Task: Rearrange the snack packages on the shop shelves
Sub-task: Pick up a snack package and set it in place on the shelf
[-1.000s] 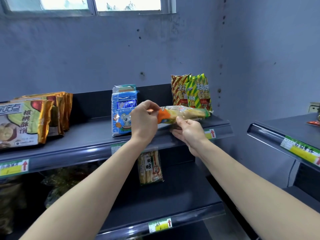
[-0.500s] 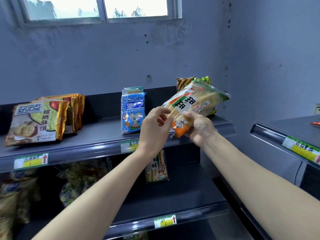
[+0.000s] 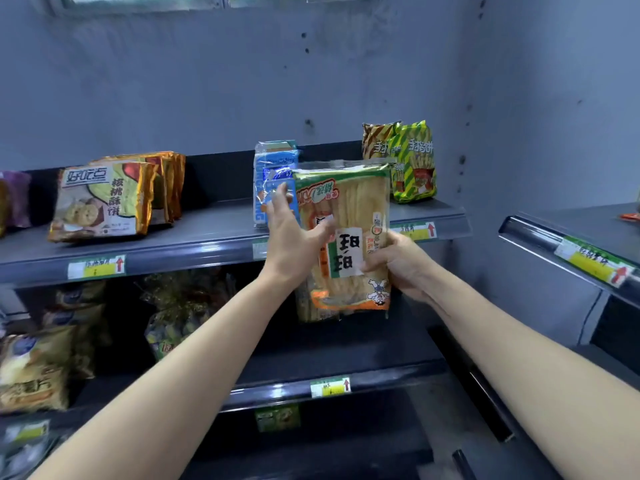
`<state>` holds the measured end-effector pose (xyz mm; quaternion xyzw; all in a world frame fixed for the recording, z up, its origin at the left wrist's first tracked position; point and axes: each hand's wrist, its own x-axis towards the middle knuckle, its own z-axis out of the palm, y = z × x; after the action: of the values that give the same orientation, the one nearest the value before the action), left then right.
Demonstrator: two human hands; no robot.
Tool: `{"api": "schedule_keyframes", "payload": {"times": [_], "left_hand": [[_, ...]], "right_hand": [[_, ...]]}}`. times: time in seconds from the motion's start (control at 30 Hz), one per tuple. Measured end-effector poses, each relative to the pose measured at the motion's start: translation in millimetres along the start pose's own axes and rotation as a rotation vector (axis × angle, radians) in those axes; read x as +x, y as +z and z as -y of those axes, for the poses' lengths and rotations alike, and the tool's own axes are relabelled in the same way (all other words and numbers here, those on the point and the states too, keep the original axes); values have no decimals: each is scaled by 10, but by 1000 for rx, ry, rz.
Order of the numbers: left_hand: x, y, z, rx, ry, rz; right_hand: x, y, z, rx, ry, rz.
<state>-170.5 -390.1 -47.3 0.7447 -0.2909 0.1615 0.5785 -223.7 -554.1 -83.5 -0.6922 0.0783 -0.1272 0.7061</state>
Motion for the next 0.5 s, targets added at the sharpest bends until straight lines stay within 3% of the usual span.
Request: {"api": "schedule_keyframes", "payload": {"times": [0.1, 0.17, 0.27, 0.37, 0.5], "left_hand": [[-134, -63, 45, 193, 152, -109], [-236, -89, 102, 472, 233, -69], [-377, -75, 234, 764, 329, 231], [-515, -53, 370, 854, 309, 542], [-631, -71, 553, 793, 88, 628]], "right_hand": [[-92, -34, -102, -295, 41, 68], [-164, -32, -146, -552, 47, 123], [-243, 30, -197, -807, 68, 233], [-281, 143, -232, -944, 68, 303], [-276, 276, -296, -1060, 32, 349]]}}
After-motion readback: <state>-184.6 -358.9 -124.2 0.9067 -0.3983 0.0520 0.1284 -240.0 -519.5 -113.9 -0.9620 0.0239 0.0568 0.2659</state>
